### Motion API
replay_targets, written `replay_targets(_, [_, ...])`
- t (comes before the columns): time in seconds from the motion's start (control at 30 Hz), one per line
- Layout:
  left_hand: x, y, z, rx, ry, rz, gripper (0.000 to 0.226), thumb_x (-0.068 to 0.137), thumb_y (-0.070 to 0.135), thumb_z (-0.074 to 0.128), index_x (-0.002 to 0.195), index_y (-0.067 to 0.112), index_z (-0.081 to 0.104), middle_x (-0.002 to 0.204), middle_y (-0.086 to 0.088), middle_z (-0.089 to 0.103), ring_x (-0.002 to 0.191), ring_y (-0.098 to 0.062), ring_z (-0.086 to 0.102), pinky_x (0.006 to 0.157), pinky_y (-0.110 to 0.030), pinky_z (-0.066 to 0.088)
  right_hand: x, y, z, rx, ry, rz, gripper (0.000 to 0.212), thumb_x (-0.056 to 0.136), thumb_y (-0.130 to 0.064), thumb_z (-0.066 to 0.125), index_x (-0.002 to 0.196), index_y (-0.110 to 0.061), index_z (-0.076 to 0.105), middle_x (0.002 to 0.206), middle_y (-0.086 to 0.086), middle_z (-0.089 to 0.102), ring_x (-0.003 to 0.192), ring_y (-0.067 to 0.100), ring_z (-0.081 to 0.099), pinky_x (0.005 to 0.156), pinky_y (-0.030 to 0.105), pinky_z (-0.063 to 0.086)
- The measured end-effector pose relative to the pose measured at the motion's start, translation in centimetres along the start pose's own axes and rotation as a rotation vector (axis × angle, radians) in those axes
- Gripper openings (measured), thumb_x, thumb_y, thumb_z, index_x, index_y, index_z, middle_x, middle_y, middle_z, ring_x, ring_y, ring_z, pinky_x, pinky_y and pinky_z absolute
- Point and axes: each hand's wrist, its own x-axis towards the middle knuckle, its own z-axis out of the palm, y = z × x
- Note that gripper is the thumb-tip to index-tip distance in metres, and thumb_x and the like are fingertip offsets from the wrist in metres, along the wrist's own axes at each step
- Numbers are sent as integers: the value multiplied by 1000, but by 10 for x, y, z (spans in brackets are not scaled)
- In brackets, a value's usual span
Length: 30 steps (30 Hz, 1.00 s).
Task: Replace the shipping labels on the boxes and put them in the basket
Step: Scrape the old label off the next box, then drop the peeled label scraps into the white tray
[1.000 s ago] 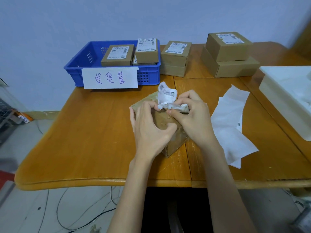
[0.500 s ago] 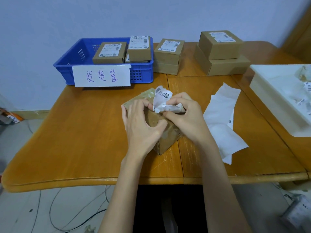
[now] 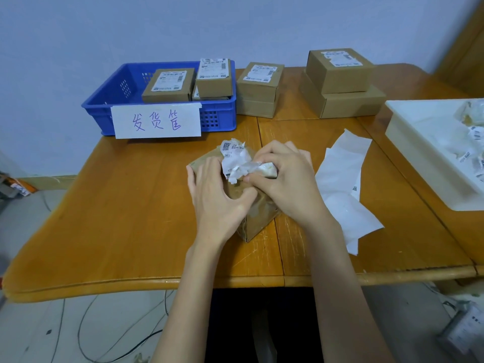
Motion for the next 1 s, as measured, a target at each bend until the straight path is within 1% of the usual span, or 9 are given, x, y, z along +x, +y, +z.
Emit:
replay_targets(0.13, [-1,2,-2,-37,0,15,39,69,49,49,95,20,52,91,14,52,96,2,48,124,-42,5,0,1,4,-112,65,-70,9,80,-26,74,84,-18,70,96,-16,60,95,9,46,86,24,21])
replay_targets(0.27, [1,2,-2,-77,-7,-5,27,66,45,51,85,26,53,93,15,55,107,5,49,123,-48,2,-2,8,5,-10,152,48,6,85,-24,70,86,-19,70,97,-18,57,98,7,48,87,25,24])
replay_targets(0.37, [4,4,-1,-59,-20,-43,12,70,45,58,75,34,59,97,16,55,114,3,49,123,-47,-2,-4,7,8,185,135,119,4,85,-25,69,85,-22,70,94,-20,55,98,7,55,94,41,39])
replay_targets(0.43, [6,5,0,-36,-13,-57,6,71,42,67,72,41,61,95,18,54,112,2,50,123,-44,-3,-4,5,8,246,143,143,7,84,-28,68,84,-21,70,94,-19,57,95,6,58,91,49,45])
replay_targets(0.6, [11,6,-4,-18,-35,-81,18,80,30,80,72,39,67,97,16,61,112,1,50,121,-48,0,-4,3,7,285,137,169,14,88,-24,69,92,-11,72,97,-16,58,89,3,58,76,26,46])
replay_targets(0.7, [13,7,-6,38,-4,-100,20,84,27,77,72,38,66,96,16,61,111,0,53,121,-48,9,-5,2,8,321,112,214,16,88,-25,70,94,-12,72,98,-14,58,89,2,57,74,23,45])
replay_targets(0.83, [22,9,-12,91,-5,-114,29,84,31,77,70,45,55,85,22,55,86,-1,55,113,-50,27,-6,2,7,340,82,247,14,85,-27,72,93,-15,73,99,-13,60,91,3,58,75,23,47])
replay_targets(0.9, [24,11,-16,41,-63,-135,20,77,43,78,80,43,58,89,24,61,89,5,57,116,-51,24,-5,2,5,415,91,265,11,83,-22,74,90,-14,72,98,-11,60,91,3,58,75,22,47])
replay_targets(1.0, [24,21,-20,-71,-153,-177,46,61,61,63,103,43,55,96,28,65,102,13,54,122,-47,-1,-5,0,1,496,106,232,11,82,-16,76,90,-15,68,94,-8,59,84,3,56,68,18,44])
